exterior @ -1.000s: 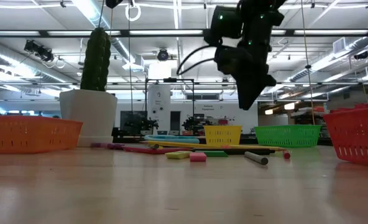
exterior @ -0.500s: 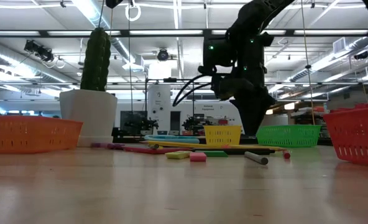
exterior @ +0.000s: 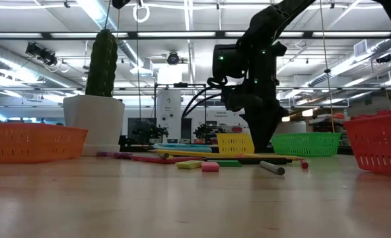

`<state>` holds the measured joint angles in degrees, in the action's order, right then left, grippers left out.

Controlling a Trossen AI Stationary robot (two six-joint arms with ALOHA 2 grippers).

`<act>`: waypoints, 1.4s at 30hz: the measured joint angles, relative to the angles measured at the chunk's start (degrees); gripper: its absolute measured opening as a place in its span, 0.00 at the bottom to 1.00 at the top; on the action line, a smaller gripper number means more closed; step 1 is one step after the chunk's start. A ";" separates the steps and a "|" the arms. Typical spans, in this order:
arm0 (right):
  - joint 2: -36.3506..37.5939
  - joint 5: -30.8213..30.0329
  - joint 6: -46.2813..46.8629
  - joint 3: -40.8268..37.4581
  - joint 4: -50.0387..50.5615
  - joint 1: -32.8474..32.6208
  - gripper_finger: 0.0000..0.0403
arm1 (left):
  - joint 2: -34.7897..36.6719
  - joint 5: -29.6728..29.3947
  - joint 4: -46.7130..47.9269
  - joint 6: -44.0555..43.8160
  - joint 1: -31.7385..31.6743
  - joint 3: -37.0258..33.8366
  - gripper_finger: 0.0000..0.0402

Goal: Sort crayons/erasers/pens/pencils in bins
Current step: Put the green crayon into the red bin

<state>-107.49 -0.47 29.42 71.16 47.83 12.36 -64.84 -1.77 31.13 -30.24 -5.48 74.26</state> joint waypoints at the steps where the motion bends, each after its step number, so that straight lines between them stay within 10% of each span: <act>1: -0.38 0.01 0.07 0.00 -0.10 0.00 0.25 | 0.00 -0.01 -0.02 -0.55 -0.01 0.00 0.05; 42: -1.26 -0.59 1.63 -0.20 0.20 1.09 0.25 | 0.00 -0.06 -0.47 -0.48 0.00 0.00 0.06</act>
<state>-108.75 -1.06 31.06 70.96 48.04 13.45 -64.84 -1.83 30.65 -30.72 -5.48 74.26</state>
